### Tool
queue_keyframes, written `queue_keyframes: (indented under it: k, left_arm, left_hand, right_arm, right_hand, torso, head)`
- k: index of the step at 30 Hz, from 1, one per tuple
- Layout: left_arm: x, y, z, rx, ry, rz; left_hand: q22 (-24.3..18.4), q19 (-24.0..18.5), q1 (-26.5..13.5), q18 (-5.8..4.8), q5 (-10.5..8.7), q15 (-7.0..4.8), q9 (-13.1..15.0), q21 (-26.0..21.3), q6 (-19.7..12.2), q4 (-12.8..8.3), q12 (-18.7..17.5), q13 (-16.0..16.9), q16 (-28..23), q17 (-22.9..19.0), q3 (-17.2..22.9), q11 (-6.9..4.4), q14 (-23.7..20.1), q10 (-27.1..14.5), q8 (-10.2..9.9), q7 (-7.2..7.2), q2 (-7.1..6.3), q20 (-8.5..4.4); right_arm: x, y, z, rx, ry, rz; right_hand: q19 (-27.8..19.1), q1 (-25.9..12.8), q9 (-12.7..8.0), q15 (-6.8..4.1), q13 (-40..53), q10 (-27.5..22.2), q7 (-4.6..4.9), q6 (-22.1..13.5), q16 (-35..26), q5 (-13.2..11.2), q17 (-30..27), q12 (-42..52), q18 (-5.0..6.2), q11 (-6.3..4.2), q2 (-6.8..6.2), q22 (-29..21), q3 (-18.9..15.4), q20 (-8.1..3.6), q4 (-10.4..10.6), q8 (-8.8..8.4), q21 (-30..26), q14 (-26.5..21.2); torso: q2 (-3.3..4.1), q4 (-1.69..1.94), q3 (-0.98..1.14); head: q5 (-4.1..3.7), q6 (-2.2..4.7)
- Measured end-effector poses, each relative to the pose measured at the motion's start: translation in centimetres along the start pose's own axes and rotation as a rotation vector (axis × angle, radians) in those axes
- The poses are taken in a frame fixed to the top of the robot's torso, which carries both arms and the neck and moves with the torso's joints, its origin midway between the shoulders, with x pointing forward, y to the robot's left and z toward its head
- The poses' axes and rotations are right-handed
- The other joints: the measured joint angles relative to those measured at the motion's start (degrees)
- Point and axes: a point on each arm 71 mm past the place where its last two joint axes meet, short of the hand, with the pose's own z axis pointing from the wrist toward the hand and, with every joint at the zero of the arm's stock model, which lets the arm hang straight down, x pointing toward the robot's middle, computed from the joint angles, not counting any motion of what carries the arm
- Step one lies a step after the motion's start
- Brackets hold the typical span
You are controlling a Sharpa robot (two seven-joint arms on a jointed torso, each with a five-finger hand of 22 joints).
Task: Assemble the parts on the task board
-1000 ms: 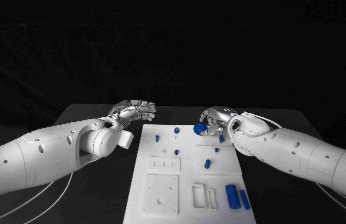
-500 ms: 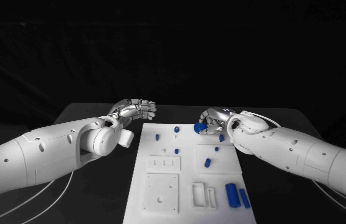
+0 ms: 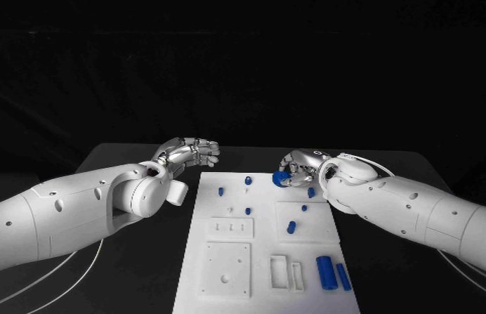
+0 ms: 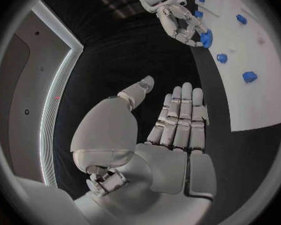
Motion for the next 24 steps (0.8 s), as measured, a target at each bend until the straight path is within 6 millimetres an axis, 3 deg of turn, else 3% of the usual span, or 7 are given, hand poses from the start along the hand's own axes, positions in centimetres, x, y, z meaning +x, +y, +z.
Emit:
queue_keyframes:
  k: [12, 16, 24]
  left_arm:
    - [-0.01, 0.01, -0.01, -0.001, 0.0, 0.0]
    - [-0.01, 0.01, -0.01, -0.001, 0.0, 0.0]
    - [-0.02, 0.01, -0.01, -0.002, 0.0, 0.0]
  left_hand:
    - [0.0, 0.0, -0.1, -0.02, 0.0, 0.0, 0.0, 0.0, 0.0, 0.0, 0.0, 0.0, -0.2, 0.0, 0.0, 0.0, 0.0, 0.0, 0.0, 0.0, -0.11, 0.0]
    - [0.0, 0.0, -0.1, -0.02, 0.0, 0.0, 0.0, 0.0, 0.0, 0.0, 0.0, 0.0, -0.2, 0.0, 0.0, 0.0, 0.0, 0.0, 0.0, 0.0, -0.11, 0.0]
    - [0.0, 0.0, -0.1, -0.04, 0.0, 0.0, 0.0, 0.0, 0.0, 0.0, 0.0, 0.0, -0.2, 0.0, 0.0, 0.0, 0.0, 0.0, 0.0, 0.0, -0.11, 0.0]
  right_arm:
    - [-0.04, -0.06, -0.03, -0.006, 0.01, 0.009]
    - [-0.02, 0.04, -0.06, -0.013, 0.006, -0.014]
    - [0.17, 0.27, -0.16, -0.033, -0.012, -0.08]
  right_hand:
    - [-0.1, -0.2, -0.2, 0.0, 0.0, 0.0, 0.0, 0.0, 0.0, -0.2, 0.1, 0.0, 0.0, 0.0, 0.2, 0.0, 1.9, 0.09, 0.8, 0.22, 0.0, 0.0]
    - [-0.1, 0.3, -0.2, 0.0, 0.1, 0.0, -0.01, 0.0, 0.0, 1.4, 0.3, 0.3, 0.01, 0.0, -0.36, 0.0, 1.1, 0.09, -1.0, 0.22, 0.3, 0.0]
    - [-0.1, 1.0, -0.2, 0.0, 0.1, 0.0, -0.01, 0.0, 0.0, 1.4, 0.3, 0.3, 0.01, 0.0, -1.03, 0.0, 0.3, 0.1, -3.0, 0.22, 0.4, 0.0]
  torso:
    - [-0.01, -0.05, 0.03]
    - [-0.01, -0.05, 0.07]
    - [-0.01, -0.04, 0.07]
  head:
    - [0.07, -0.08]
    - [0.01, -0.09]
    - [-0.11, -0.13]
